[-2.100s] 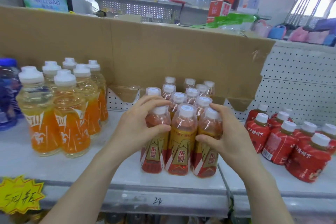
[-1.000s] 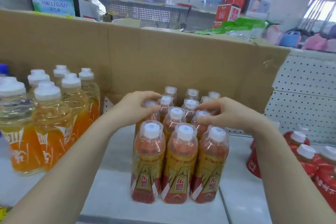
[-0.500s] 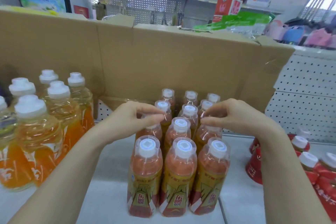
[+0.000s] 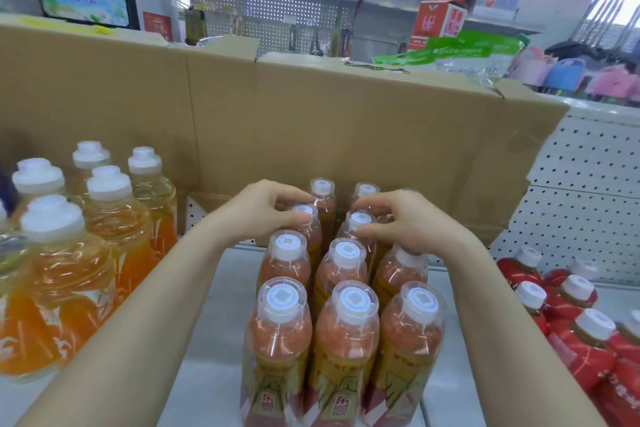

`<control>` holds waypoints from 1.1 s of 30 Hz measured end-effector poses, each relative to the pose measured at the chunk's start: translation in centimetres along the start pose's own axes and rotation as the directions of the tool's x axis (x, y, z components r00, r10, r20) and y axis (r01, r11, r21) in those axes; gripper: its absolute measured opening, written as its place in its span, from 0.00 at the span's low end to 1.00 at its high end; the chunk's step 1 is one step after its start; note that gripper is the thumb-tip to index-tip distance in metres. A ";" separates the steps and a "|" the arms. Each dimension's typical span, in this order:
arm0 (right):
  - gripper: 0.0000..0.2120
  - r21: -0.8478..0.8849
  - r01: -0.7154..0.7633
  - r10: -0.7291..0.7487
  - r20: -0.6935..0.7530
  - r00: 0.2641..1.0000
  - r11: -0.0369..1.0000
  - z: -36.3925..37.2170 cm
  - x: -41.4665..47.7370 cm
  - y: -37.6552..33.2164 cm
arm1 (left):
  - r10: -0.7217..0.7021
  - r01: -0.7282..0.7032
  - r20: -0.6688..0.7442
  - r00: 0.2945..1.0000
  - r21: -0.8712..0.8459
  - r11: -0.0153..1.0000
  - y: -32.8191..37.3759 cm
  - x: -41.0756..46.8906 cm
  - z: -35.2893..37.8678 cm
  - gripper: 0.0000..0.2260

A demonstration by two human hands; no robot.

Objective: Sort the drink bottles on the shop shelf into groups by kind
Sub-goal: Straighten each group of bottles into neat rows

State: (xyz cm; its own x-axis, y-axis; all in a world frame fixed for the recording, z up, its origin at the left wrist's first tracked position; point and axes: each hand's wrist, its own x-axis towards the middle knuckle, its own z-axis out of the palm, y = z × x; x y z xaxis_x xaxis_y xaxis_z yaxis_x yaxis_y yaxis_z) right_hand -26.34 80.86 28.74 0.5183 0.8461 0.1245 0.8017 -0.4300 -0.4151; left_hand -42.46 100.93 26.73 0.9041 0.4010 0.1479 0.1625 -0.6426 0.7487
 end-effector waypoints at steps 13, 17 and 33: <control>0.14 -0.035 -0.176 0.154 -0.341 0.927 0.984 -0.8 -1.3 2.3 | 0.164 -0.149 -0.267 0.950 0.075 0.986 0.4 -3.3 1.3 0.10; 0.20 -0.041 -0.290 0.277 -0.200 0.940 0.956 -0.1 -1.5 2.7 | 0.234 -0.212 -0.210 0.949 0.121 0.970 0.6 -4.3 2.5 0.11; 0.14 0.131 -0.143 0.145 -0.003 0.989 0.981 -2.1 -1.9 2.0 | 0.269 -0.247 -0.183 0.946 0.136 0.959 0.1 -5.3 2.9 0.12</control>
State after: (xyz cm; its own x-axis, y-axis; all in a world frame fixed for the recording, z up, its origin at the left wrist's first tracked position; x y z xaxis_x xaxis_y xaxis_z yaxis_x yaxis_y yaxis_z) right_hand -25.07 77.70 29.58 0.6301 0.7737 0.0660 0.6733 -0.5020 -0.5428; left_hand -46.03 96.84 24.13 0.8263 0.3254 0.4597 -0.0138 -0.8042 0.5941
